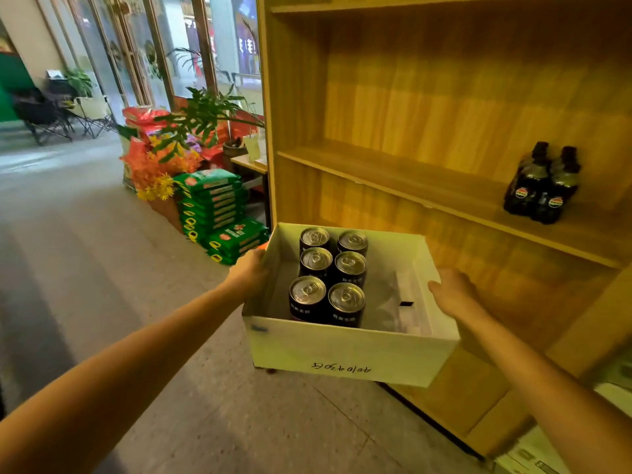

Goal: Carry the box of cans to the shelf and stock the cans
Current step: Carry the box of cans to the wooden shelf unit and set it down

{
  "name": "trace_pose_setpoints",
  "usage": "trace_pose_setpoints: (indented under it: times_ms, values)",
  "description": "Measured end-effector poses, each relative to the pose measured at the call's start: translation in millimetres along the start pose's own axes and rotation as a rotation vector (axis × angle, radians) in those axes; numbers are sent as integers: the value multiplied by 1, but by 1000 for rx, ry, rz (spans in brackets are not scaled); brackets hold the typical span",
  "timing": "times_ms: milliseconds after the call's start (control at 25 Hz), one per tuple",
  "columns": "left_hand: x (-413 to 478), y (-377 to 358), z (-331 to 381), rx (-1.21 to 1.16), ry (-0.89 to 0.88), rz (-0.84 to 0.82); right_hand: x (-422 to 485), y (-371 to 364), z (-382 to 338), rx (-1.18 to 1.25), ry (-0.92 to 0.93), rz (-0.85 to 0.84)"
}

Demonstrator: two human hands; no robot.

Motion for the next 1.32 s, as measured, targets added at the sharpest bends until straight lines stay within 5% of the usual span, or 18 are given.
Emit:
trace_pose_setpoints:
  times_ms: [400, 760, 1320]
  values:
    - [238, -52, 9, 106, -200, -125, 142, -92, 3, 97, -251, 156]
    - [362, -127, 3, 137, -432, -432, 155, -194, 22, 145, -598, 290]
    - [423, -384, -213, 118, -326, -512, 148, -446, 181, 24, -719, 256]
Point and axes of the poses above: each hand's wrist, its own x-axis towards the middle knuckle, its own y-axis out of the back of the hand, z = x × y, the point moved 8 cm from there along x, towards the middle knuckle, and after that the axes turned 4 degrees about x, right-handed, at the moved point
